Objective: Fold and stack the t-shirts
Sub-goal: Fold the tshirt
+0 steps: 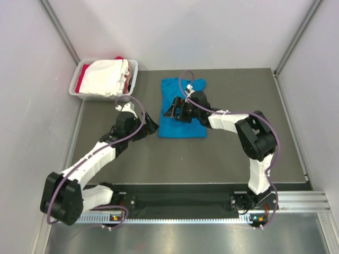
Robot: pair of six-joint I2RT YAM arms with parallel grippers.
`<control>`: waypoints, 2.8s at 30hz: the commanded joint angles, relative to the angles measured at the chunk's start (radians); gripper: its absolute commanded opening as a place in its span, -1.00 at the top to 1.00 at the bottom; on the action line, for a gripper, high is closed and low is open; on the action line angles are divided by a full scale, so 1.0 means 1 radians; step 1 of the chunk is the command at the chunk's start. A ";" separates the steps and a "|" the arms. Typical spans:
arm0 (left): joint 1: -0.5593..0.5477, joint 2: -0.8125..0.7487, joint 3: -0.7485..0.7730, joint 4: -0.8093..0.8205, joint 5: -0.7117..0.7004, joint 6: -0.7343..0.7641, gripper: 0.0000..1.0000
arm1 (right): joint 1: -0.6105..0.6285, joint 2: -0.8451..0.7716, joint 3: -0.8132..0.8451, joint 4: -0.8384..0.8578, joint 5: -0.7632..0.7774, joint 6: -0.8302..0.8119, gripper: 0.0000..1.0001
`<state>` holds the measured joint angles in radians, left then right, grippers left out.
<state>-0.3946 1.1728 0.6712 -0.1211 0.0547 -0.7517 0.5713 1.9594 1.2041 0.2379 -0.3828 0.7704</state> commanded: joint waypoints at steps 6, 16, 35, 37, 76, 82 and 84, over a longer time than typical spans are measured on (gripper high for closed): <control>-0.003 -0.061 0.007 0.018 -0.027 -0.003 -0.94 | -0.017 0.131 0.233 -0.054 0.102 -0.069 -0.86; -0.003 -0.058 0.042 -0.012 -0.029 0.011 -0.94 | -0.042 0.214 0.409 -0.132 0.194 -0.203 -0.93; -0.024 0.110 0.007 0.262 0.076 -0.084 -0.88 | -0.067 -0.076 0.128 -0.151 -0.005 -0.188 -0.97; -0.024 0.107 -0.001 0.255 0.067 -0.087 -0.88 | -0.062 -0.024 0.135 -0.152 -0.036 -0.163 -0.95; -0.024 0.395 0.214 0.255 0.065 -0.014 -0.79 | -0.151 0.067 0.189 0.104 -0.100 -0.003 -0.94; -0.038 0.482 0.208 0.412 0.189 -0.078 -0.38 | -0.125 0.061 0.205 0.153 -0.139 0.047 -0.95; -0.047 0.525 0.189 0.463 0.204 -0.103 -0.21 | -0.108 0.105 0.227 0.159 -0.154 0.076 -0.94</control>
<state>-0.4217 1.6417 0.8726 0.1917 0.1860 -0.8131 0.4309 2.0430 1.3857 0.3470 -0.4915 0.8085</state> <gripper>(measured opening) 0.667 0.974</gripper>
